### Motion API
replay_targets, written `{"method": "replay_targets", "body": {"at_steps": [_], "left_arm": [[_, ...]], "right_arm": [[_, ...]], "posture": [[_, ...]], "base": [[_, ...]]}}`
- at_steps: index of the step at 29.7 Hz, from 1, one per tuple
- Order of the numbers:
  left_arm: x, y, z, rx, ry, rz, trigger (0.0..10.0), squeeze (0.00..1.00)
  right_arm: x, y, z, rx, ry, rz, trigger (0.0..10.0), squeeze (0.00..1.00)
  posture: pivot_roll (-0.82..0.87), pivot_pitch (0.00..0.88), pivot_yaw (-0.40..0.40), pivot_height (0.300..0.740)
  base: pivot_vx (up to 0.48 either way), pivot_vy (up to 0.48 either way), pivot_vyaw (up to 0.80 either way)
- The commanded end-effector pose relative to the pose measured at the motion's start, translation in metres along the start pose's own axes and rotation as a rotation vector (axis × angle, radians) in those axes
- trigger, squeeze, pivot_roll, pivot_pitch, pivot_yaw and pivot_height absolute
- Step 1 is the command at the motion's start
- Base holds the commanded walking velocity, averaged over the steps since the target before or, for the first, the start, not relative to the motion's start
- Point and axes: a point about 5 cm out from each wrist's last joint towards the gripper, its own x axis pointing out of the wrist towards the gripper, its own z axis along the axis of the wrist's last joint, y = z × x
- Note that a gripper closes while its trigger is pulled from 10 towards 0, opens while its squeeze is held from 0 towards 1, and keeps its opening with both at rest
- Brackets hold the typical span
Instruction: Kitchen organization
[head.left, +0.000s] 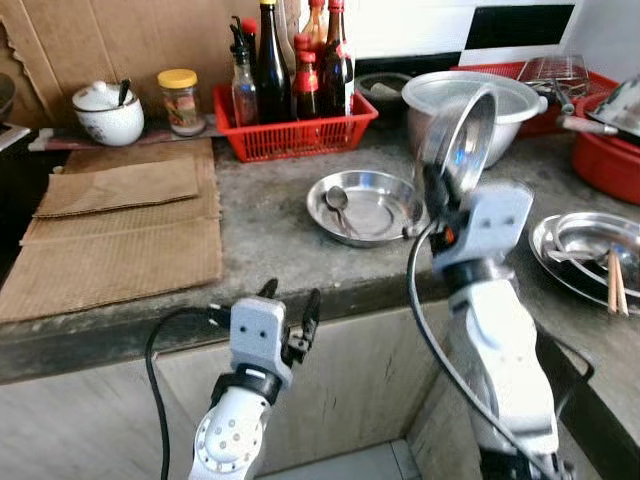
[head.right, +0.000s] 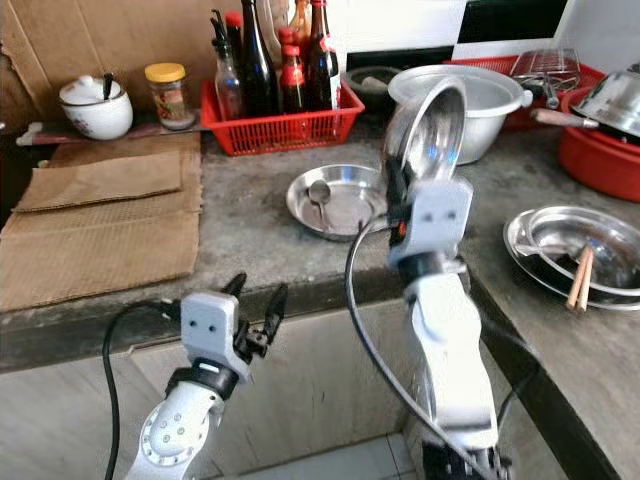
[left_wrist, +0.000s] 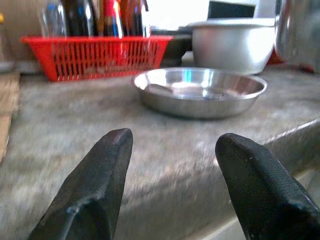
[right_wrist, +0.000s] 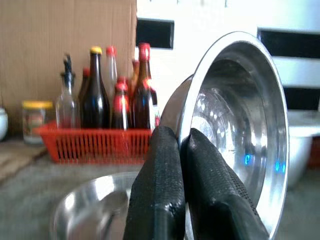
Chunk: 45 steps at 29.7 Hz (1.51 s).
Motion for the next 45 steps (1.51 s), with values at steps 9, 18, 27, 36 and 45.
{"method": "replay_targets", "body": {"at_steps": [9, 18, 27, 36, 45], "left_arm": [[-0.001, 0.002, 0.009, 0.015, -0.04, 0.003, 10.0, 0.0], [-0.004, 0.0, 0.01, 0.033, -0.042, -0.025, 10.0, 0.0], [-0.005, -0.001, 0.011, 0.037, -0.044, -0.029, 10.0, 0.0], [-0.005, -0.001, 0.01, 0.043, -0.043, -0.033, 10.0, 0.0], [-0.006, -0.002, 0.007, 0.048, -0.033, -0.041, 10.0, 0.0]], "right_arm": [[0.0, 0.002, 0.016, -0.01, -0.052, 0.029, 0.0, 0.0], [-0.008, 0.004, 0.008, -0.03, 0.01, 0.146, 0.0, 0.0], [-0.009, 0.002, 0.005, -0.041, 0.033, 0.166, 0.0, 0.0], [-0.007, 0.001, 0.005, -0.037, 0.027, 0.151, 0.0, 0.0], [-0.003, 0.003, 0.008, -0.028, 0.013, 0.137, 0.0, 0.0]], "posture": [[0.05, 0.064, -0.024, 0.74], [0.05, 0.064, -0.03, 0.74], [0.05, 0.059, -0.03, 0.74], [0.04, 0.048, -0.028, 0.74], [0.04, 0.046, -0.025, 0.74]], "base": [[0.0, 0.0, 0.0], [0.0, 0.0, 0.0], [0.0, 0.0, 0.0], [-0.275, 0.0, 0.0], [-0.303, 0.0, 0.0]]}}
